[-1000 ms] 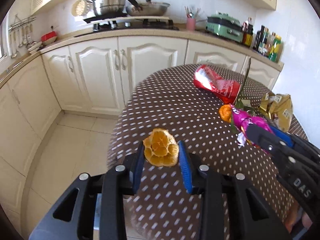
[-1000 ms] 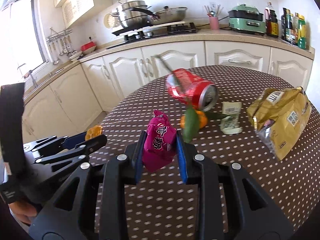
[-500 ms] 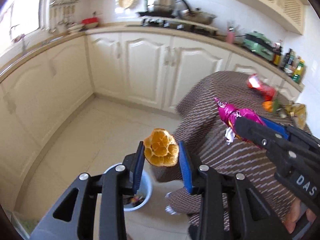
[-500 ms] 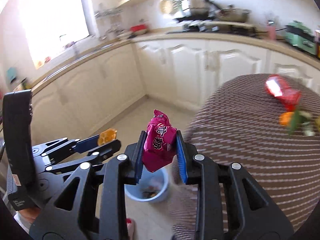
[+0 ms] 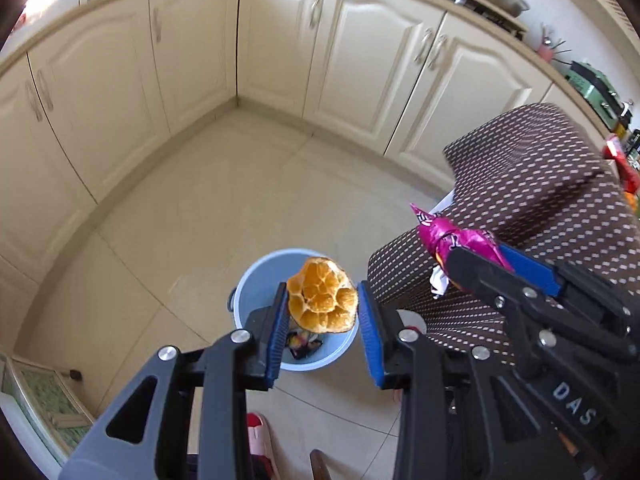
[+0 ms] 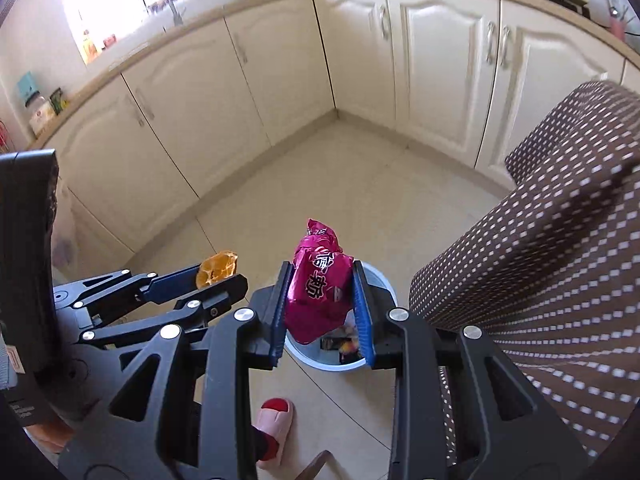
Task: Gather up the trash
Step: 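Carry both held items over the blue bucket and open both tools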
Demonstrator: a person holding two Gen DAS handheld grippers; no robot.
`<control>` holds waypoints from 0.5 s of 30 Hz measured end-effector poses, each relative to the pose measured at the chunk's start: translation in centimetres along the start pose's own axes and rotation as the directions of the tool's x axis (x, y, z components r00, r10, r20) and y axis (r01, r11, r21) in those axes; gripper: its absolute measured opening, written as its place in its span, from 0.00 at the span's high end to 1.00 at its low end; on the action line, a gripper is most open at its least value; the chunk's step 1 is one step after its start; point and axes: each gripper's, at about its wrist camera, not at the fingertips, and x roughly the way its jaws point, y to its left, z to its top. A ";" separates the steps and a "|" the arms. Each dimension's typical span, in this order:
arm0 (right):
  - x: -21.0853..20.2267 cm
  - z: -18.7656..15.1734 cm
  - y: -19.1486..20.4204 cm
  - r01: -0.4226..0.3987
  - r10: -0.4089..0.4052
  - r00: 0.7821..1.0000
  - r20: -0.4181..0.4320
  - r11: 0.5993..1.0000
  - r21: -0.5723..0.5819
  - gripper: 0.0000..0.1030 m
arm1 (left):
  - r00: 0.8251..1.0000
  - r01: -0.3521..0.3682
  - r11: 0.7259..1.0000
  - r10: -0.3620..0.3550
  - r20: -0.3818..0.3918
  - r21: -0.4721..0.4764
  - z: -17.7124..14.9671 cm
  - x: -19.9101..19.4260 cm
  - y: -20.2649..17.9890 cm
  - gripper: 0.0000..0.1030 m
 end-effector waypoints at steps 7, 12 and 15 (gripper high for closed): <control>2.8 -0.4 -1.3 0.039 -0.039 0.999 0.009 0.998 0.043 0.72 | 0.999 0.005 1.000 -0.005 -0.040 -0.012 1.6 3.6 0.5 0.66; 4.0 -0.6 -2.2 0.046 -0.046 0.999 -0.008 0.997 0.064 0.72 | 0.999 -0.022 1.000 0.022 -0.043 -0.013 2.1 4.7 0.8 0.48; 4.5 -0.9 -2.4 0.044 -0.043 0.999 -0.021 0.997 0.067 0.72 | 0.998 -0.029 0.999 0.028 -0.054 -0.024 1.8 5.2 1.3 0.48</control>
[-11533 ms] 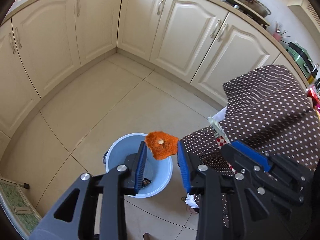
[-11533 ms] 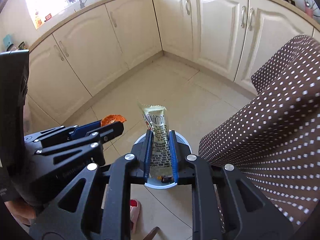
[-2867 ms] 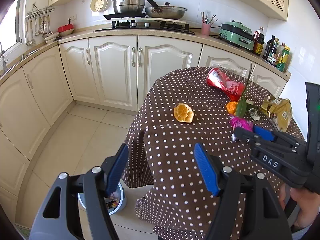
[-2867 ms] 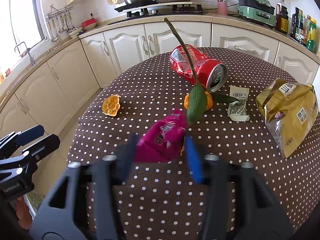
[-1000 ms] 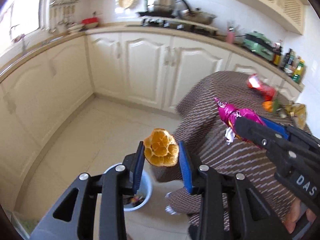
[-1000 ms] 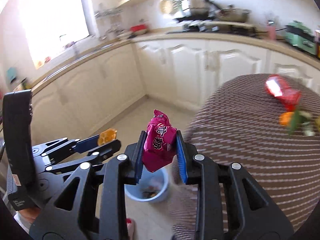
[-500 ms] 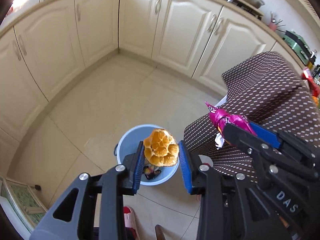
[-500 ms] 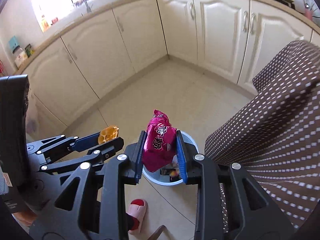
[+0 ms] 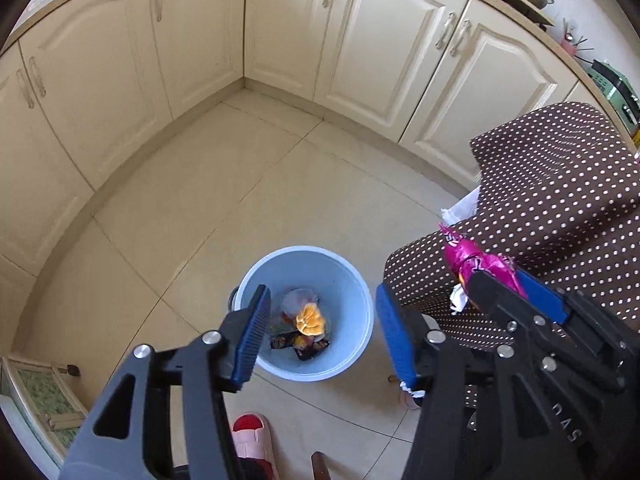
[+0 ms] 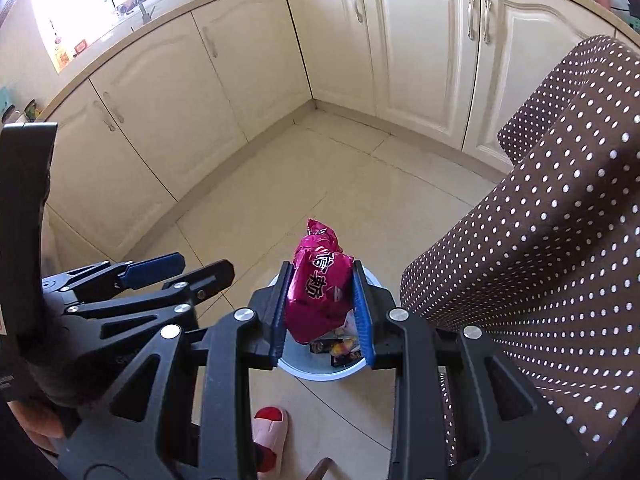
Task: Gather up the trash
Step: 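Carry both held items over the blue bucket and open both tools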
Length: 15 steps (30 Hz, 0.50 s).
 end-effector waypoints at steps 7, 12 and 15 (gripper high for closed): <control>1.1 -0.2 0.5 -0.007 0.007 1.000 -0.024 1.000 -0.005 0.72 | 0.999 -0.021 0.999 0.019 -0.032 -0.045 -1.1 0.9 2.0 0.48; 1.6 -0.2 1.0 -0.014 0.014 0.999 -0.035 1.000 -0.011 0.72 | 0.999 -0.027 0.997 0.024 -0.035 -0.074 -1.4 1.0 3.0 0.48; 2.0 -0.1 1.4 -0.017 0.017 0.999 -0.036 1.000 -0.015 0.71 | 0.999 -0.030 0.996 0.027 -0.032 -0.089 -1.5 0.9 3.9 0.48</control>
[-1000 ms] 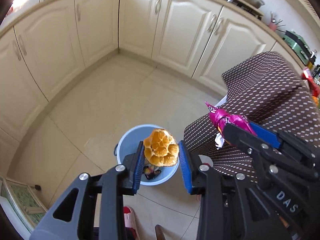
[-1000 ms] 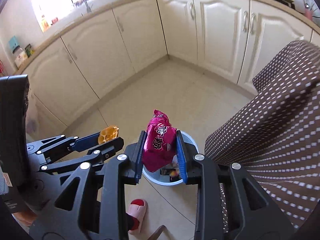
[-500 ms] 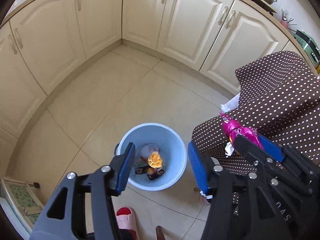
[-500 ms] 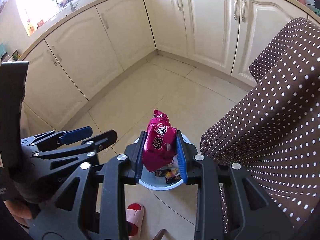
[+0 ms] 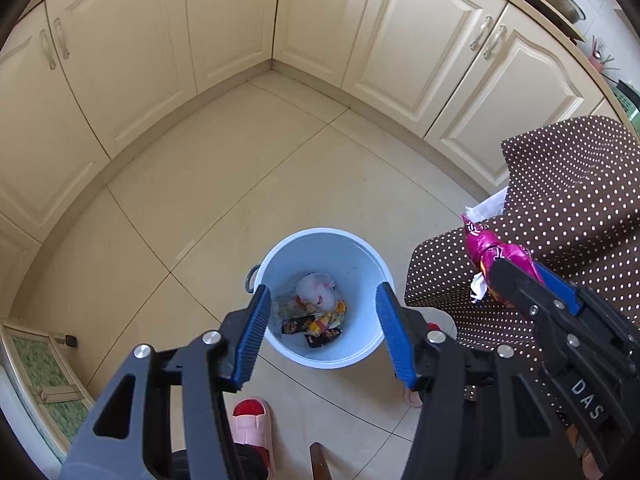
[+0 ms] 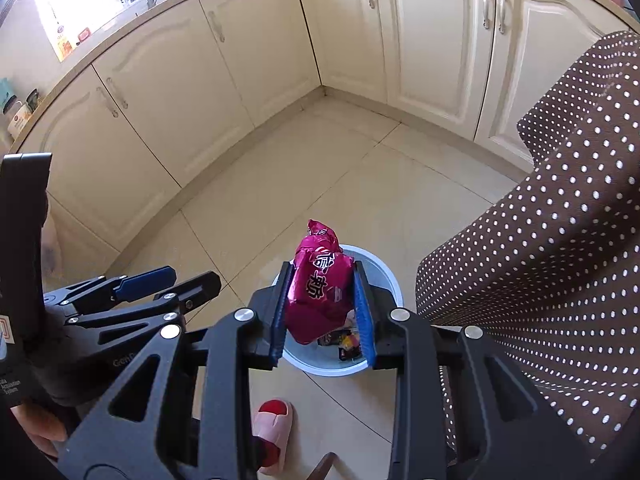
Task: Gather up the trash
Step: 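Carry both held items over the blue bucket and open both tools, then return both open tools to the table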
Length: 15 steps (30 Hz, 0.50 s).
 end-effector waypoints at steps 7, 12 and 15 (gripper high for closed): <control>0.4 1.3 1.2 -0.025 0.025 0.999 0.038 1.000 -0.003 0.56 | 1.000 -0.003 0.999 0.004 0.025 -0.038 0.4 -1.1 1.1 0.48; -0.4 2.1 1.8 -0.018 0.018 0.996 0.088 1.000 -0.009 0.40 | 0.998 0.003 0.999 0.000 0.059 -0.053 0.4 -2.9 1.7 0.45; -1.1 2.0 1.5 -0.010 0.011 0.995 0.097 1.000 -0.012 0.40 | 0.997 0.013 0.998 -0.009 0.074 -0.055 0.5 -3.8 1.5 0.45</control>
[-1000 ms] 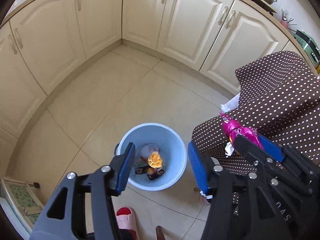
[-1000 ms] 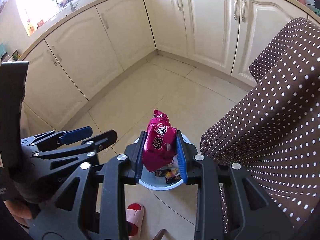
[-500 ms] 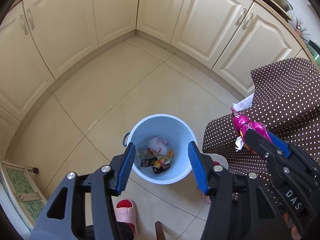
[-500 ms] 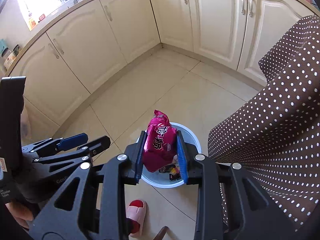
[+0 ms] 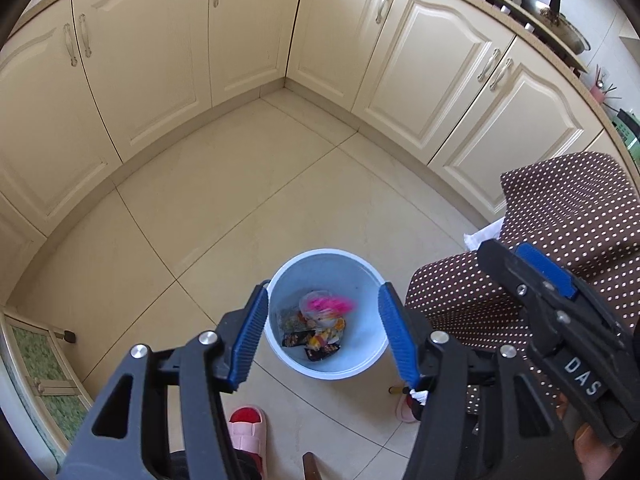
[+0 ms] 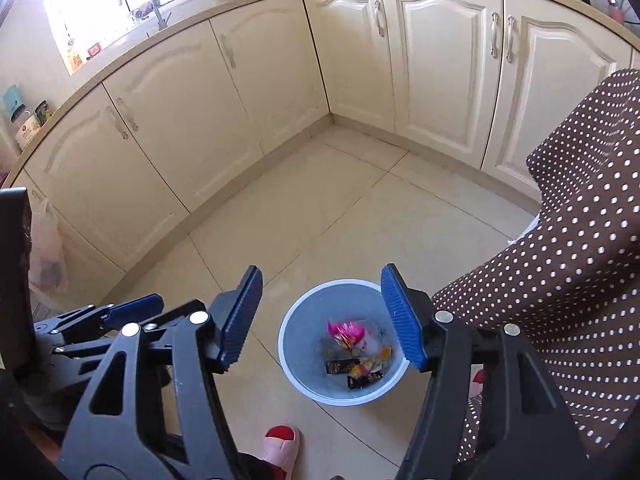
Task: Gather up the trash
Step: 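Return both open tools to the table, then grasp the tangerine stem with the left tool while the right tool grasps the red can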
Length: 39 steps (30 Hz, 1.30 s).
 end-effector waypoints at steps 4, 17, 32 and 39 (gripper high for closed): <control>-1.5 0.0 -0.4 0.013 -0.013 1.000 0.019 1.000 -0.002 0.40 | 1.000 0.020 1.000 -0.020 0.022 0.005 0.2 -1.8 -0.9 0.45; -16.5 0.2 -5.9 0.098 -0.106 0.965 0.238 0.994 0.043 0.40 | 0.973 0.132 0.972 -0.165 0.164 0.193 -0.7 -11.8 -12.8 0.38; -33.8 -4.4 -25.2 0.334 -0.437 0.834 0.337 0.886 0.323 0.40 | 0.911 0.278 0.800 -0.395 0.117 0.531 -3.9 -15.8 -38.7 0.35; -35.1 -4.4 -31.1 0.351 -0.471 0.829 0.303 0.859 0.373 0.40 | 0.908 0.246 0.768 -0.395 0.136 0.592 -3.7 -14.1 -47.3 0.35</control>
